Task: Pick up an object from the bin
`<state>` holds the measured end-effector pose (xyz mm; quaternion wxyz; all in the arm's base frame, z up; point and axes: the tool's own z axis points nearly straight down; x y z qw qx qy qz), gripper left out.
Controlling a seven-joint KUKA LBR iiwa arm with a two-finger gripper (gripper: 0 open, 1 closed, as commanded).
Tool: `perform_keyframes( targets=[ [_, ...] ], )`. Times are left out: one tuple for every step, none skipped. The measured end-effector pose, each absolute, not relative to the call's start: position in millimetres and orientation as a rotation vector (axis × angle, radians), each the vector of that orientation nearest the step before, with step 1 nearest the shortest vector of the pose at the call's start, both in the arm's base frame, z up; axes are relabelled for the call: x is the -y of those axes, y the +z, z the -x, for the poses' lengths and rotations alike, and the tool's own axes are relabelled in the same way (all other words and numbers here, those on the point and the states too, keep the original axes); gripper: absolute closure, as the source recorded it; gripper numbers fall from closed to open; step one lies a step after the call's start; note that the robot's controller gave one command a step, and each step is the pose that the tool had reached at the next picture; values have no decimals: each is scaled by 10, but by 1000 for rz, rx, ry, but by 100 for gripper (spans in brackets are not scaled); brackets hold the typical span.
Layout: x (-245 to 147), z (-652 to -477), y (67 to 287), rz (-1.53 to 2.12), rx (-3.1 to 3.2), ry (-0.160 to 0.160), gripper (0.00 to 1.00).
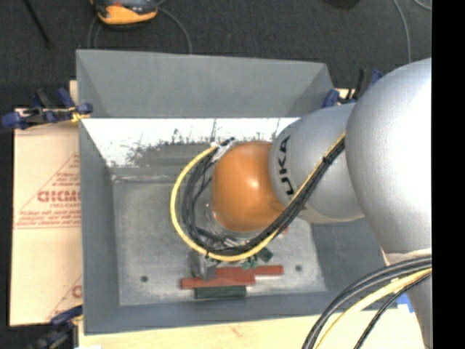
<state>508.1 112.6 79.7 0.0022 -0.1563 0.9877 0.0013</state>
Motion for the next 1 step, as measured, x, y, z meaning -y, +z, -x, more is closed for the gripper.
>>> perform_keyframes(
  targets=[
    [-1126,-5081,797,485,-3100,4,100]
  ],
)
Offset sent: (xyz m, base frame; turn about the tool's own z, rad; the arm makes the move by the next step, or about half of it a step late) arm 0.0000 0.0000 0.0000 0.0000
